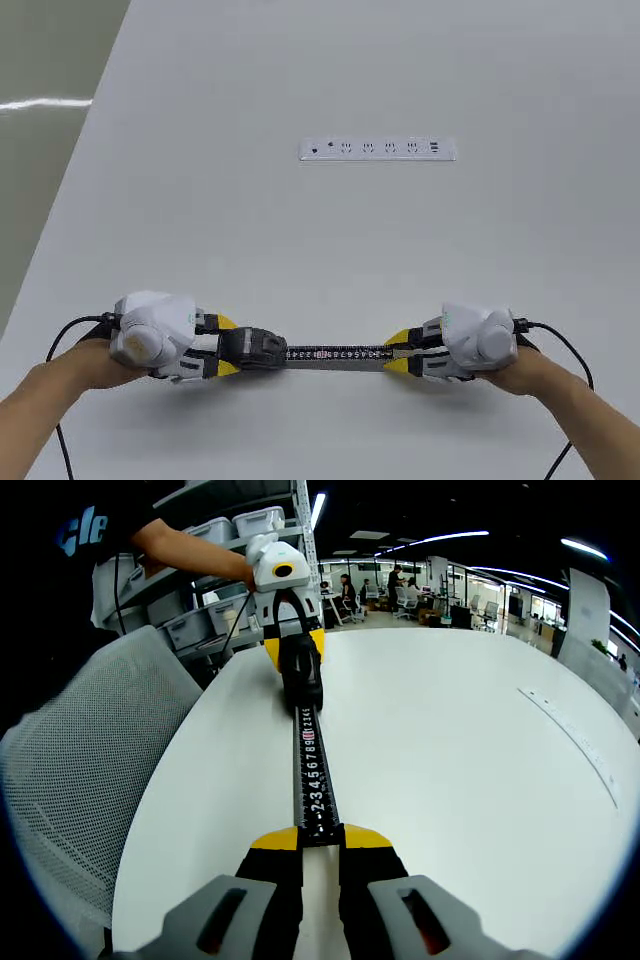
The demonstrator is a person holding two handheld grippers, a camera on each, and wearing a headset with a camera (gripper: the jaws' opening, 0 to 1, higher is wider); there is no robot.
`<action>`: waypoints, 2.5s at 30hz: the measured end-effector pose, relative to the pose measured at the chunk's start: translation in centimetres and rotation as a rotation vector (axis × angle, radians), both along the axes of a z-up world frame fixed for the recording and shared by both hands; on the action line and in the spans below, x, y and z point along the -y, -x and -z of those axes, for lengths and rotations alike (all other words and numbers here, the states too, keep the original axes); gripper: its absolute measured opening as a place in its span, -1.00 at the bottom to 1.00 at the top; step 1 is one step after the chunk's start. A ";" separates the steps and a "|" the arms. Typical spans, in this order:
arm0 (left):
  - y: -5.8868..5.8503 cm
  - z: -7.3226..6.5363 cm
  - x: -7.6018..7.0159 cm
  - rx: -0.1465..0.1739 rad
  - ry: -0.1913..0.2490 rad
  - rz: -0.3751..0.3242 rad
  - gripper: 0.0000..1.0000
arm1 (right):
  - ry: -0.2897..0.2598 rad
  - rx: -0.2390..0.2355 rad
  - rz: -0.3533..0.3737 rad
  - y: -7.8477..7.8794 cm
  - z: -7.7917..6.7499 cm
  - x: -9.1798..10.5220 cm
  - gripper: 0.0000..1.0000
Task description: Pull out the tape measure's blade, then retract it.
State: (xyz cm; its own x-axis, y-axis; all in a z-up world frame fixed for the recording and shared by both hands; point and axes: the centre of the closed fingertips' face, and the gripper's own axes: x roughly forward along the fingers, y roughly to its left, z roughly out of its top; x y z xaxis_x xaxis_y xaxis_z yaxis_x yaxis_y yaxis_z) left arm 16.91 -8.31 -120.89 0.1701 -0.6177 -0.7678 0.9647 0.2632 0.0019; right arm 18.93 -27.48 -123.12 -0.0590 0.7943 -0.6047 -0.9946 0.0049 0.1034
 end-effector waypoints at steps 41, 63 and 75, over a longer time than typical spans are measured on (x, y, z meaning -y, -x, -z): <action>-0.2 0.1 0.3 -0.017 -0.004 0.007 -0.48 | 0.001 -0.018 0.009 -0.5 0.3 2.0 -0.80; -0.2 0.1 0.5 -0.018 -0.001 0.009 -0.48 | 0.017 -0.029 0.020 -0.4 0.6 3.6 -0.80; -0.2 0.1 0.5 -0.020 0.000 0.008 -0.48 | 0.027 -0.030 0.032 -0.6 0.7 4.4 -0.80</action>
State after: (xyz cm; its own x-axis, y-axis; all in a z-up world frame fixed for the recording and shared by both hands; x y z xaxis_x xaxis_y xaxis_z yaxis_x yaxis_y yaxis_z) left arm 17.09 -8.79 -121.00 0.1494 -0.6194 -0.7707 0.9668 0.2550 -0.0176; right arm 19.54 -31.89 -123.79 -0.0524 0.7791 -0.6246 -0.9904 0.0398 0.1326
